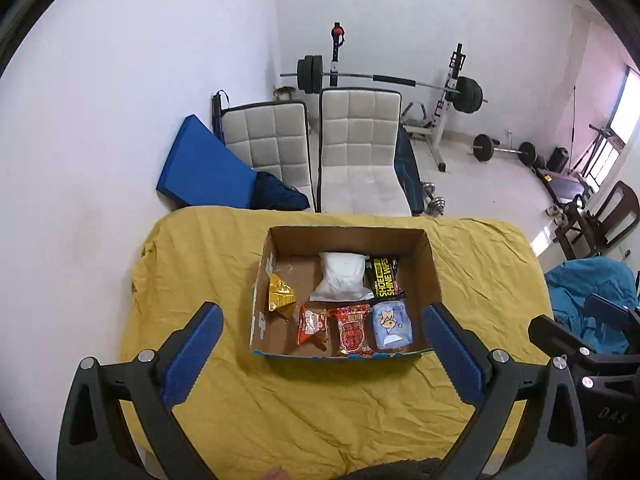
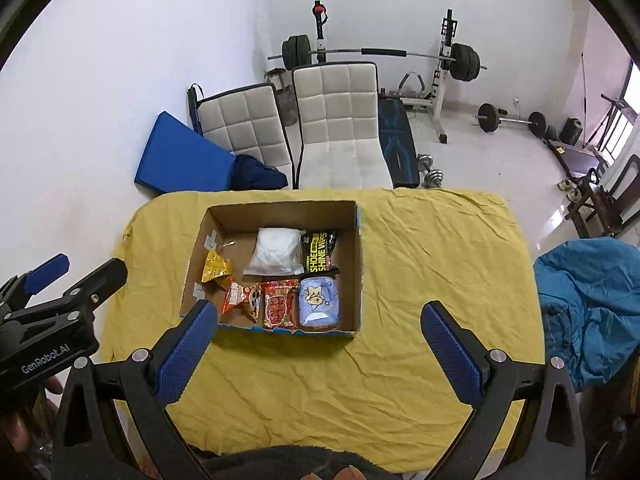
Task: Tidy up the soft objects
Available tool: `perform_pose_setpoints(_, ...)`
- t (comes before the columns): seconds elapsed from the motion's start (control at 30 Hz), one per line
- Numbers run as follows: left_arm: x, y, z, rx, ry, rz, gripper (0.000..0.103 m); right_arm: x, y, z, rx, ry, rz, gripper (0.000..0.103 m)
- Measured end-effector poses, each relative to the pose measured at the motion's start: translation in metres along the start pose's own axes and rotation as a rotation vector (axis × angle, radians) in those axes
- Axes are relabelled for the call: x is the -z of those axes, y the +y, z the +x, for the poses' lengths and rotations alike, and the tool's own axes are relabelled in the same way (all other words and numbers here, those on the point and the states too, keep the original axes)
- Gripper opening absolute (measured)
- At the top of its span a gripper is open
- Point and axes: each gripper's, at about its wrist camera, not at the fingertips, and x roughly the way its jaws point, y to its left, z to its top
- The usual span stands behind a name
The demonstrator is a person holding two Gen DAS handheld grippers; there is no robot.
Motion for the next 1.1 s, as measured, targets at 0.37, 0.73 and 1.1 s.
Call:
perform_pose_setpoints(0.37, 0.004, 0.003, -0.028, -0.011, -0.040, -0.036, 0.103, 0.000, -0.003, -0.021, 0.016, -0.027, -0.002, 0.103)
perform_pose_setpoints(0.73, 0.010, 0.003, -0.027, -0.021, -0.016, -0.056, 0.103, 0.004, -0.004, -0.023, 0.020, -0.013, 0.003, 0.103)
perform_pose_setpoints(1.1, 0.010, 0.001, -0.030, -0.037, -0.018, -0.046, 0.103, 0.007, -0.006, -0.024, 0.035, -0.017, 0.005, 0.103)
